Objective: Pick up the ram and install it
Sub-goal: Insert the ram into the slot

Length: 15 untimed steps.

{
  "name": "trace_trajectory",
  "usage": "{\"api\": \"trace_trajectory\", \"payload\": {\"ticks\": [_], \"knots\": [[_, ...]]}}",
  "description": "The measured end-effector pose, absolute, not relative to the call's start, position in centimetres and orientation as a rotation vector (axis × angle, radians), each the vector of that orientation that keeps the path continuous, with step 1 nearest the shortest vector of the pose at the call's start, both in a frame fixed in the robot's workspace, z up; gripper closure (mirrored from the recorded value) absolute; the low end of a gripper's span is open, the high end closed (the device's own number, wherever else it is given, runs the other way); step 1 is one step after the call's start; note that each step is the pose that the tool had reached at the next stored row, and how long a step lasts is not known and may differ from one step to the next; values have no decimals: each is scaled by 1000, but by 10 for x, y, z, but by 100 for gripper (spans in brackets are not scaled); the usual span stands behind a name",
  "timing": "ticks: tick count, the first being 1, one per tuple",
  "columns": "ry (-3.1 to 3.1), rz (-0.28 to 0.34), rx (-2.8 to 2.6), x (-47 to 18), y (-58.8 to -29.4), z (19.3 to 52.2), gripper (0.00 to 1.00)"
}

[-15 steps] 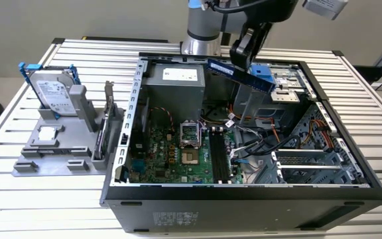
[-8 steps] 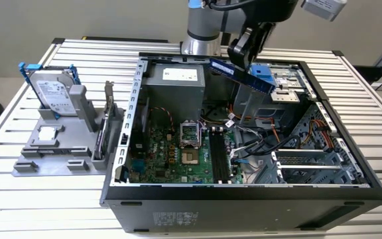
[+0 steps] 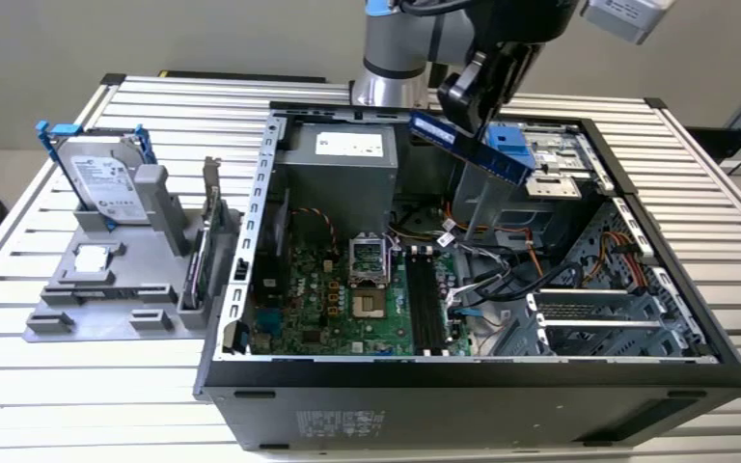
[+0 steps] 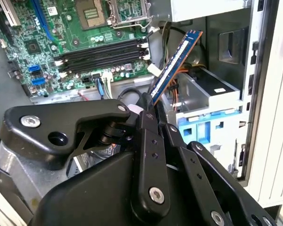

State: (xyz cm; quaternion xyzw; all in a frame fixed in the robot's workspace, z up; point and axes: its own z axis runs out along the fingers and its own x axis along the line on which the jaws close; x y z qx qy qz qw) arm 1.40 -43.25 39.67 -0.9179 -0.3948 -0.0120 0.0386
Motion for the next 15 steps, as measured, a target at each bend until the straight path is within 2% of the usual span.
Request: {"api": "trace_trajectory", "payload": {"ticks": [15], "knots": [[-1015, -45, -2893, 14, -433, 397, 100]]}}
